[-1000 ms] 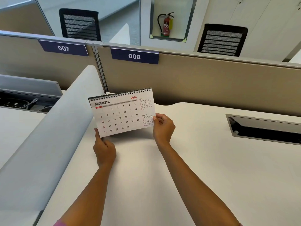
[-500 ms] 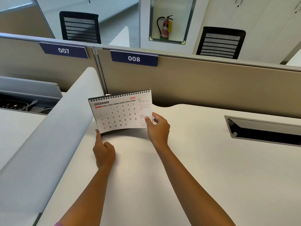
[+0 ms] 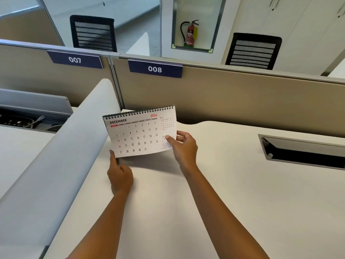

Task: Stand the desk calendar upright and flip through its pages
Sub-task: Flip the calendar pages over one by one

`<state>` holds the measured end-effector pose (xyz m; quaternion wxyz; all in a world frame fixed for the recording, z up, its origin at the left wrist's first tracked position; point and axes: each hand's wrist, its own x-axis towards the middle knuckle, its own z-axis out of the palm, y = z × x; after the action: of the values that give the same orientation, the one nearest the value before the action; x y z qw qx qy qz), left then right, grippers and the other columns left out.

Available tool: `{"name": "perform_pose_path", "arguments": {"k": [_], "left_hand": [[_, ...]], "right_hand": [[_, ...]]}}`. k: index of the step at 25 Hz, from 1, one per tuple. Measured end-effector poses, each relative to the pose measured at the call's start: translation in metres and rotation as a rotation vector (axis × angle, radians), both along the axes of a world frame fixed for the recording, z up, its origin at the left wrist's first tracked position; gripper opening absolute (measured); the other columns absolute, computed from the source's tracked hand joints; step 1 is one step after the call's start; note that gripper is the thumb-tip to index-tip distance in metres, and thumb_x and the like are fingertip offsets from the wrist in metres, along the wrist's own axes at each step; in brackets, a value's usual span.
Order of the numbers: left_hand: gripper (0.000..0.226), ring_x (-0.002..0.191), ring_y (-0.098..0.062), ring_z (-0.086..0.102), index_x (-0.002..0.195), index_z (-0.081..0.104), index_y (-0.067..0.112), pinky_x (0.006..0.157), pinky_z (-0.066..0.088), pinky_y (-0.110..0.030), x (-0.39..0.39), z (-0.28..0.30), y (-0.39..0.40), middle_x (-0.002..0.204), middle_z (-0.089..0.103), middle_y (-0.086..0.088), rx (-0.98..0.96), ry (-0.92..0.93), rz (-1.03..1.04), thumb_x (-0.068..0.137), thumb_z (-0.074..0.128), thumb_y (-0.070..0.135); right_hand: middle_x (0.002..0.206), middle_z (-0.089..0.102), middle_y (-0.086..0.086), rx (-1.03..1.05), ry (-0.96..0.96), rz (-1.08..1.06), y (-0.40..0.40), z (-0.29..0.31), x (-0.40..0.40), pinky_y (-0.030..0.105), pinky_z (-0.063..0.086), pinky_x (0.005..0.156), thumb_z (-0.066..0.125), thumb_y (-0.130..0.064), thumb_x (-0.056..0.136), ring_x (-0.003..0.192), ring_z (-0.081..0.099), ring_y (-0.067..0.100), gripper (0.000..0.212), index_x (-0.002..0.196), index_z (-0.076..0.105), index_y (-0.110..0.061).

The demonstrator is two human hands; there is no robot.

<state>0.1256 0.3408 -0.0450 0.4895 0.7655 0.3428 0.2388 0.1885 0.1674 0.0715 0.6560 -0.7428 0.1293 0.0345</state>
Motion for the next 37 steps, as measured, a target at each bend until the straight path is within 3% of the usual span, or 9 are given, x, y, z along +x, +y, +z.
{"name": "perform_pose_path", "arguments": {"k": [6, 11, 14, 21, 24, 26, 30, 33, 37], "left_hand": [[0.065, 0.121, -0.031, 0.054, 0.154, 0.029, 0.018, 0.097, 0.041, -0.031, 0.001, 0.001, 0.002, 0.141, 0.055, -0.009, -0.004, -0.021, -0.008, 0.093, 0.034, -0.003], [0.049, 0.115, -0.038, 0.057, 0.138, 0.049, 0.007, 0.087, 0.042, -0.030, -0.002, 0.000, -0.001, 0.135, 0.058, -0.014, 0.001, -0.049, -0.014, 0.091, 0.038, 0.000], [0.058, 0.124, -0.032, 0.053, 0.148, 0.040, 0.013, 0.099, 0.037, -0.027, -0.001, 0.002, 0.000, 0.143, 0.053, -0.011, 0.046, -0.045, -0.016, 0.094, 0.034, -0.004], [0.069, 0.130, -0.027, 0.049, 0.152, 0.035, 0.015, 0.103, 0.033, -0.021, -0.002, 0.002, -0.001, 0.148, 0.048, -0.007, 0.046, -0.072, -0.025, 0.087, 0.036, -0.010], [0.070, 0.130, -0.027, 0.050, 0.151, 0.035, 0.015, 0.103, 0.036, -0.023, 0.000, 0.001, 0.000, 0.148, 0.049, -0.007, 0.048, -0.075, -0.019, 0.085, 0.036, -0.009], [0.070, 0.129, -0.028, 0.051, 0.151, 0.036, 0.015, 0.105, 0.039, -0.028, 0.000, 0.000, 0.000, 0.147, 0.049, -0.007, 0.044, -0.076, -0.017, 0.085, 0.036, -0.009], [0.071, 0.131, -0.024, 0.050, 0.150, 0.037, 0.014, 0.106, 0.037, -0.026, 0.000, 0.001, 0.000, 0.148, 0.049, -0.005, 0.048, -0.090, -0.019, 0.084, 0.037, -0.010], [0.071, 0.133, -0.022, 0.047, 0.150, 0.037, 0.013, 0.108, 0.035, -0.025, 0.000, 0.001, 0.000, 0.149, 0.048, -0.004, 0.046, -0.099, -0.026, 0.083, 0.036, -0.009], [0.070, 0.133, -0.024, 0.048, 0.150, 0.037, 0.013, 0.107, 0.036, -0.025, 0.001, 0.001, 0.000, 0.148, 0.048, -0.005, 0.047, -0.088, -0.019, 0.083, 0.037, -0.009]], "right_hand": [[0.088, 0.076, -0.001, 0.164, 0.135, 0.168, -0.015, 0.033, 0.013, 0.014, 0.044, 0.053, 0.071, -0.022, 0.085, 0.067, 0.061, 0.008, 0.021, 0.101, 0.075, -0.009], [0.061, 0.071, -0.007, 0.307, 0.196, 0.190, -0.017, 0.067, 0.028, 0.014, 0.042, 0.052, 0.067, -0.018, 0.085, 0.051, 0.054, 0.003, 0.009, 0.079, 0.073, -0.013], [0.061, 0.070, -0.005, 0.466, 0.227, 0.168, -0.016, 0.089, 0.042, 0.015, 0.047, 0.047, 0.066, -0.017, 0.085, 0.048, 0.059, 0.003, 0.008, 0.078, 0.069, -0.014], [0.092, 0.075, 0.009, 0.795, 0.118, 0.145, -0.001, 0.119, 0.076, 0.026, 0.060, 0.072, 0.054, -0.020, 0.096, 0.080, 0.072, 0.018, 0.015, 0.104, 0.060, -0.008], [0.113, 0.069, 0.009, 0.708, 0.088, 0.197, 0.006, 0.115, 0.087, 0.032, 0.055, 0.085, 0.047, -0.029, 0.100, 0.101, 0.067, 0.022, 0.030, 0.123, 0.054, -0.011], [0.111, 0.069, 0.005, 0.633, 0.097, 0.208, 0.007, 0.104, 0.090, 0.032, 0.054, 0.088, 0.047, -0.029, 0.100, 0.106, 0.066, 0.021, 0.032, 0.125, 0.055, -0.012], [0.100, 0.071, 0.001, 0.527, 0.113, 0.055, 0.001, 0.064, 0.085, 0.025, 0.054, 0.078, 0.053, -0.022, 0.097, 0.092, 0.067, 0.013, 0.023, 0.114, 0.063, -0.011], [0.113, 0.069, 0.006, 0.283, 0.114, -0.068, 0.002, 0.023, 0.077, 0.029, 0.053, 0.087, 0.056, -0.017, 0.093, 0.098, 0.064, 0.016, 0.016, 0.106, 0.065, -0.014], [0.137, 0.054, 0.006, -0.070, 0.106, 0.070, 0.006, -0.019, 0.059, 0.019, 0.047, 0.073, 0.055, -0.013, 0.095, 0.111, 0.054, 0.018, 0.040, 0.134, 0.047, -0.016]]}}
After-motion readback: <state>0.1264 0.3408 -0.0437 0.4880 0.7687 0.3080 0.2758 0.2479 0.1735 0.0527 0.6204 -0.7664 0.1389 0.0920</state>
